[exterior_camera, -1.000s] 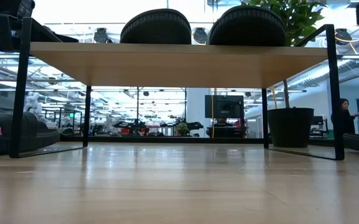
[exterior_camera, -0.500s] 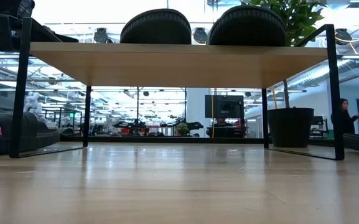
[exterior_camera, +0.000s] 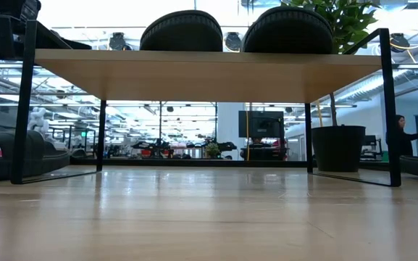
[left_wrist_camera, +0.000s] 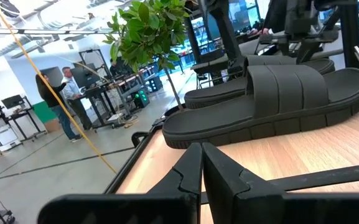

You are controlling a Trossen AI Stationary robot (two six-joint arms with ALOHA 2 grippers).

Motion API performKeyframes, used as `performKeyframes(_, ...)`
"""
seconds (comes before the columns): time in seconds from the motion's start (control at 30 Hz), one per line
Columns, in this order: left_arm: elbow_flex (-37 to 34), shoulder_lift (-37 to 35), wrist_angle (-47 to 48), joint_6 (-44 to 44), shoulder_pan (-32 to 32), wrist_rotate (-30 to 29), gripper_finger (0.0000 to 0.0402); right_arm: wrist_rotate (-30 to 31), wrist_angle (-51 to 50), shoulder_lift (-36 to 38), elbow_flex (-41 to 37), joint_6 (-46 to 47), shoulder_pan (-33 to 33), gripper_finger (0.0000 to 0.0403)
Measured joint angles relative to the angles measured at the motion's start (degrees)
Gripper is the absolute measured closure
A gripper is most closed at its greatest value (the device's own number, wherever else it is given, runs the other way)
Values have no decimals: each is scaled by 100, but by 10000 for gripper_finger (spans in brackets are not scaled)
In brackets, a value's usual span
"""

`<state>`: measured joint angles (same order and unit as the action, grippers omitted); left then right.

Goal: Pick and place slides into the shelf
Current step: Put the right black slide under the shelf

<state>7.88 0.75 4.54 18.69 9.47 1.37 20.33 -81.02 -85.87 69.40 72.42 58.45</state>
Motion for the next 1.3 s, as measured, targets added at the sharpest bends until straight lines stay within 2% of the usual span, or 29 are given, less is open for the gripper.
performKeyframes(0.13, 0, -2, -2, -1, 0, 0, 380, -313, -904, -759, 202, 598, 233, 348)
performKeyframes(0.4, 0, 1, -2, -3, -1, 0, 380, -527, -902, -1505, 312, 1248, 318, 399)
performKeyframes(0.53, 0, -1, 14, 27, 0, 0, 380, -181, -799, -1613, 539, 1474, 392, 398)
performKeyframes(0.7, -2, 1, 165, 155, -2, 0, 380, 283, -61, -1641, 666, 1233, 570, 402)
performKeyframes(0.8, -2, 0, 302, 266, -1, 0, 380, 364, 14, -1641, 665, 1395, 544, 396)
performKeyframes(0.97, -2, 0, 376, 380, -2, 0, 380, 230, 114, -1641, 662, 1341, 359, 358)
performKeyframes(1.07, -4, 1, 377, 433, 0, 1, 380, 30, 97, -1641, 660, 1370, 265, 314)
performKeyframes(1.3, -4, 1, 378, 460, -2, 2, 380, 40, 110, -1641, 659, 1952, 267, 205)
